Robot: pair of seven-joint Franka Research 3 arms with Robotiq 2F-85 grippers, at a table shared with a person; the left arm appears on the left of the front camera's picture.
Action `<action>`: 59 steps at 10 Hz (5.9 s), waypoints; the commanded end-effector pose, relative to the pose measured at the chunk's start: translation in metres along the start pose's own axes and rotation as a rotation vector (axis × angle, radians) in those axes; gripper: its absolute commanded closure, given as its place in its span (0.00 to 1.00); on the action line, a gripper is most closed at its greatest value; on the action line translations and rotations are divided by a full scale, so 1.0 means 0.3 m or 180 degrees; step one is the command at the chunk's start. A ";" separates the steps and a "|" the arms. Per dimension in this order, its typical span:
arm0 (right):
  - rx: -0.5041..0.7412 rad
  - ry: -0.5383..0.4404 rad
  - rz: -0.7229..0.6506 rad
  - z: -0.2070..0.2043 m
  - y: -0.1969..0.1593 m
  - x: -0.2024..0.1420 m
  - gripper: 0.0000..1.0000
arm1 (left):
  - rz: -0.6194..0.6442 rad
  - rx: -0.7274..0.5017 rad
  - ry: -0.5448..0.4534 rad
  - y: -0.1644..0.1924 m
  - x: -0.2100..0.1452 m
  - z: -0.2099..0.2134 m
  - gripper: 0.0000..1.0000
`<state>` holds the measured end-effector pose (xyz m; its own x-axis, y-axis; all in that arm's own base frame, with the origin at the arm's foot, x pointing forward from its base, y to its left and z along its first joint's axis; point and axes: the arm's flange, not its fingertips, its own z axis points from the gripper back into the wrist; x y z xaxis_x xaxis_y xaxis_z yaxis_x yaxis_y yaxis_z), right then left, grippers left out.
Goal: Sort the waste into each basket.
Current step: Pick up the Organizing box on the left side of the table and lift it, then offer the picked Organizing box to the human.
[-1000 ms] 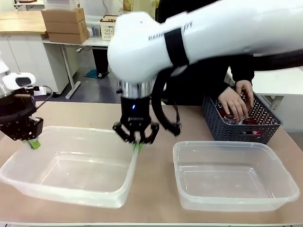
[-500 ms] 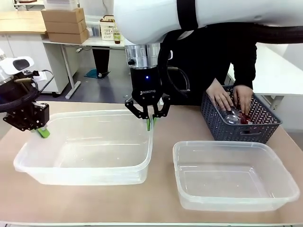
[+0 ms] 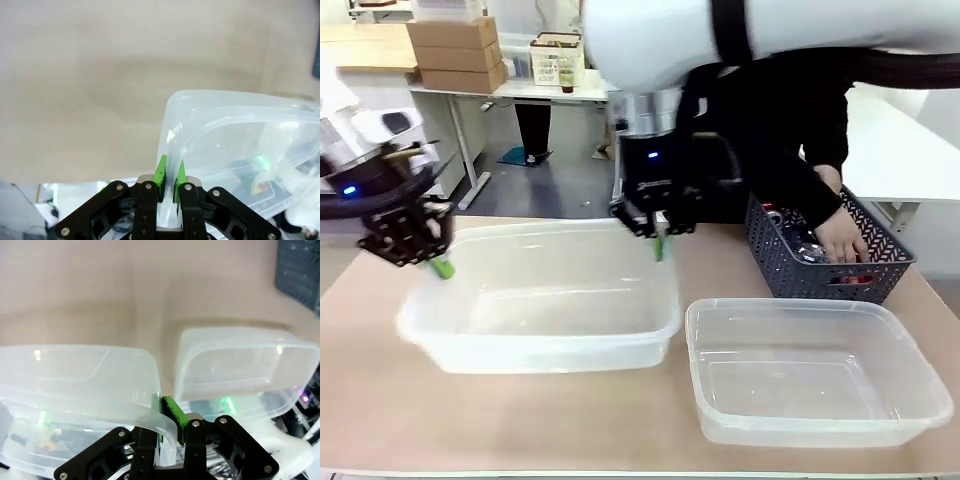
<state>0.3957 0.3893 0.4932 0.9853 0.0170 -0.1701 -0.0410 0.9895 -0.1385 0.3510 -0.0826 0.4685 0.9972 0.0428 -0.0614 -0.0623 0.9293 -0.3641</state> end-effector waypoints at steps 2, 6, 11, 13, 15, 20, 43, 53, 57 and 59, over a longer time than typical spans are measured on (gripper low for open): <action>-0.0082 -0.0139 -0.0029 -0.058 -0.214 -0.014 0.94 | 0.0436 -0.0271 -0.0181 -0.292 0.021 0.048 0.93; 0.0040 -0.0113 0.0034 -0.108 -0.342 0.023 0.94 | 0.0376 -0.0103 -0.0306 -0.498 0.065 -0.014 0.93; -0.0011 -0.0128 -0.0029 -0.058 -0.385 0.049 0.94 | 0.0269 0.0088 -0.0132 -0.426 0.032 -0.044 0.93; -0.0011 -0.0128 -0.0029 -0.058 -0.385 0.049 0.94 | 0.0269 0.0088 -0.0132 -0.426 0.032 -0.044 0.93; -0.0011 -0.0128 -0.0029 -0.058 -0.385 0.049 0.94 | 0.0269 0.0088 -0.0132 -0.426 0.032 -0.044 0.93; -0.0011 -0.0128 -0.0029 -0.058 -0.385 0.049 0.94 | 0.0269 0.0088 -0.0132 -0.426 0.032 -0.044 0.93; -0.0011 -0.0128 -0.0029 -0.058 -0.385 0.049 0.94 | 0.0269 0.0088 -0.0132 -0.426 0.032 -0.044 0.93; -0.0011 -0.0128 -0.0029 -0.058 -0.385 0.049 0.94 | 0.0269 0.0088 -0.0132 -0.426 0.032 -0.044 0.93; -0.0011 -0.0128 -0.0029 -0.058 -0.385 0.049 0.94 | 0.0269 0.0088 -0.0132 -0.426 0.032 -0.044 0.93; -0.0011 -0.0128 -0.0029 -0.058 -0.385 0.049 0.94 | 0.0269 0.0088 -0.0132 -0.426 0.032 -0.044 0.93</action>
<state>0.4131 0.2745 0.4919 0.9921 0.0101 -0.1247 -0.0255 0.9922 -0.1223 0.3697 -0.2071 0.4913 0.9922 0.1133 -0.0528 -0.1239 0.9478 -0.2937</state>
